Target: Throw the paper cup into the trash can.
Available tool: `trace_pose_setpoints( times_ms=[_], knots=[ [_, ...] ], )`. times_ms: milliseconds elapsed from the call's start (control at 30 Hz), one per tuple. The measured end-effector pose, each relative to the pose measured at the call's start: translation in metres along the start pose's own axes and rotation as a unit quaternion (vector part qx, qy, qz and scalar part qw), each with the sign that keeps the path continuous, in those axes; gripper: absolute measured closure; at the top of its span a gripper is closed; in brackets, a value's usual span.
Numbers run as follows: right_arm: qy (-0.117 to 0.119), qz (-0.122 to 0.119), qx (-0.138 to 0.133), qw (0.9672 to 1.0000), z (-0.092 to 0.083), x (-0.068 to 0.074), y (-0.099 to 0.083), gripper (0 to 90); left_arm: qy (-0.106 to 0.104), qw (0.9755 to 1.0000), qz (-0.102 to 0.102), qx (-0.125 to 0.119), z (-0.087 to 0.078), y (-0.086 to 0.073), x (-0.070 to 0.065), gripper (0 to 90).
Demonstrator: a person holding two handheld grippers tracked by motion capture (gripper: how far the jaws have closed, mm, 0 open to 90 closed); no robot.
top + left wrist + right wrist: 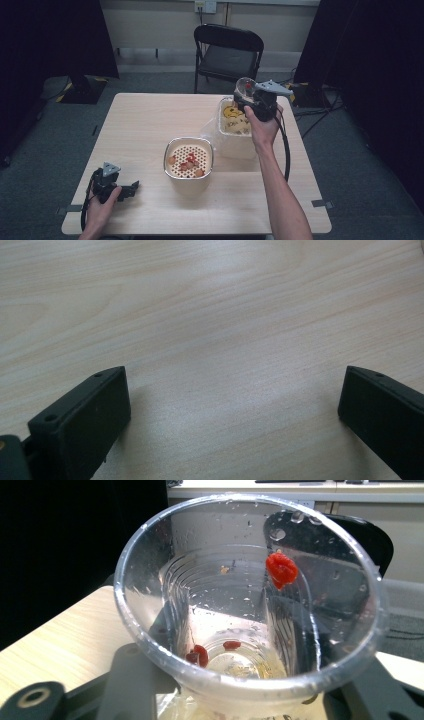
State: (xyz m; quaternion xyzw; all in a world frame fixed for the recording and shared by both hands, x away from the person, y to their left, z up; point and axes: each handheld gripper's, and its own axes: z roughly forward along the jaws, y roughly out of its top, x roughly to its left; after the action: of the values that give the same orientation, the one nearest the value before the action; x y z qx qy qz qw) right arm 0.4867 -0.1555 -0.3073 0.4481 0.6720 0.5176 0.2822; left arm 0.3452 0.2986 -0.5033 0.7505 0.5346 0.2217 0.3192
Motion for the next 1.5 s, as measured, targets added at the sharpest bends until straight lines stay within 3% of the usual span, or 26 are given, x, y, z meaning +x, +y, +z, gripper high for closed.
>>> trace_pose_setpoints(
  times_ms=[33, 300, 600, 867, 1067, 1133, 1433, 1500],
  knots=[
    [-0.005, -0.003, 0.002, 1.0, 0.001, -0.001, 0.0, 40.8, 0.0, 1.0, 0.0, 0.0, 0.0, 0.0, 0.0, 0.0],
    [-0.006, 0.002, 0.012, 0.9999, 0.005, -0.003, 0.001, 22.7, 0.0, 1.0, 0.0, 0.0, 0.0, 0.0, 0.0, 0.0],
    [-0.001, 0.005, 0.019, 0.9998, 0.001, -0.007, 0.001, 14.3, 0.0, 1.0, 0.0, 0.0, 0.0, 0.0, 0.0, 0.0],
    [0.005, 0.004, 0.027, 0.9996, 0.0, -0.006, -0.005, 14.5, 0.001, 1.0, 0.0, 0.0, 0.0, 0.0, 0.0, 0.0],
    [0.011, -0.007, 0.042, 0.999, -0.012, -0.003, -0.012, 14.6, 0.001, 1.0, 0.0, 0.0, 0.0, 0.0, 0.0, 0.0],
    [0.008, -0.021, 0.04, 0.9989, -0.025, 0.001, -0.016, 14.7, 0.001, 1.0, 0.0, 0.0, 0.0, 0.0, 0.0, 0.0],
    [0.01, -0.04, 0.049, 0.9979, -0.054, 0.007, -0.039, 14.5, 0.001, 1.0, 0.0, 0.0, 0.0, 0.0, 0.0, 0.0],
    [0.014, -0.03, 0.053, 0.998, -0.061, 0.007, -0.048, 14.5, 0.001, 1.0, 0.0, 0.0, 0.0, 0.0, 0.0, 0.0]
  ],
)
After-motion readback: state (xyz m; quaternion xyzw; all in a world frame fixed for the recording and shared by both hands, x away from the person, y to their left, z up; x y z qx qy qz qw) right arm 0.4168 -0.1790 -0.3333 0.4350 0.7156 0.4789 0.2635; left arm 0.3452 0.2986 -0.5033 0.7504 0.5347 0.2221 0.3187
